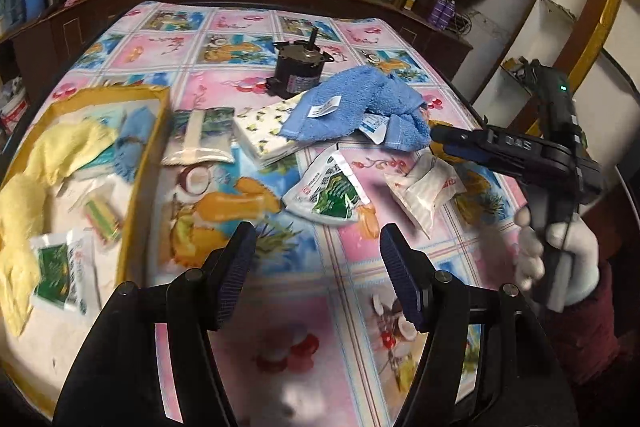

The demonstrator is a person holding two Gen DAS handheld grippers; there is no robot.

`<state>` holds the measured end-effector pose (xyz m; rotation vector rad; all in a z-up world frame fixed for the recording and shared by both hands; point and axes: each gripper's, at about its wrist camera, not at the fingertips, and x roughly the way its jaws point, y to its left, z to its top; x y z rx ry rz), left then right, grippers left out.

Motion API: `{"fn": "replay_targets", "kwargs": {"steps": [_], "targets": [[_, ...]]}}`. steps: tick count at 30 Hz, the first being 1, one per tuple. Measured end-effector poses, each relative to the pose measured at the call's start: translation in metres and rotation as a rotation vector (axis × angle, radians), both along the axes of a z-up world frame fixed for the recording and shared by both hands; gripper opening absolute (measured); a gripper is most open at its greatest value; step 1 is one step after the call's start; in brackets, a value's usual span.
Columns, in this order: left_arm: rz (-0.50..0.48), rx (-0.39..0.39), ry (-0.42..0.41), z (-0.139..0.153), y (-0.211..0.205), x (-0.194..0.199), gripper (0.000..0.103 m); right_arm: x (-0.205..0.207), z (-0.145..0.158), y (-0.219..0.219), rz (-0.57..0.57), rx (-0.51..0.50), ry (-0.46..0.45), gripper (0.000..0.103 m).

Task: Organize soft objects
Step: 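Grasp another green-white sachet with the left tool while the right tool reaches toward a white packet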

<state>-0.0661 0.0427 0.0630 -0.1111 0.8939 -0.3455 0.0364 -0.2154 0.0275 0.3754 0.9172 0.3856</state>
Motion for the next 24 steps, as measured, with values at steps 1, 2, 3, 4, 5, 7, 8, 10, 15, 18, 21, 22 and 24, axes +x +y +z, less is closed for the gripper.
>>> {"fn": "replay_targets", "kwargs": {"steps": [1,2,3,4,5,7,8,10,15,18,21,22,24], "targets": [[-0.022,0.021,-0.004,-0.005,-0.009,0.011,0.065,-0.007,-0.001,-0.005,0.006,0.010,0.005,0.048],[-0.043,0.040,-0.007,-0.010,-0.017,0.023,0.065,-0.013,-0.002,-0.009,0.009,0.009,0.005,0.048],[-0.062,0.052,-0.007,-0.015,-0.024,0.033,0.065,-0.019,-0.003,-0.012,0.010,0.008,0.006,0.048],[-0.079,0.058,-0.003,-0.020,-0.029,0.043,0.065,-0.024,-0.004,-0.016,0.011,0.011,0.009,0.048],[-0.094,0.066,0.002,-0.024,-0.035,0.052,0.065,-0.027,-0.004,-0.018,0.012,0.017,0.010,0.048],[-0.131,0.106,0.005,-0.032,-0.049,0.066,0.065,-0.029,-0.003,-0.019,0.026,0.024,0.002,0.049],[-0.148,0.147,0.009,-0.037,-0.058,0.072,0.065,-0.028,-0.003,-0.016,0.039,0.022,0.000,0.049],[-0.166,0.219,0.031,-0.050,-0.070,0.080,0.065,-0.022,-0.004,-0.009,0.058,0.017,-0.001,0.049],[-0.191,0.200,0.057,-0.053,-0.067,0.075,0.047,-0.010,-0.010,0.015,0.117,-0.007,0.010,0.049],[-0.206,0.209,0.066,-0.052,-0.058,0.059,0.044,-0.011,-0.019,0.030,0.179,-0.041,0.055,0.049],[-0.250,0.193,0.090,-0.050,-0.049,0.036,0.044,-0.026,-0.021,0.042,0.268,-0.053,0.065,0.049],[-0.262,0.188,0.099,-0.050,-0.047,0.028,0.044,-0.031,-0.024,0.048,0.306,-0.068,0.079,0.049],[-0.262,0.177,0.100,-0.047,-0.041,0.015,0.044,-0.040,-0.028,0.056,0.342,-0.111,0.077,0.049]]}}
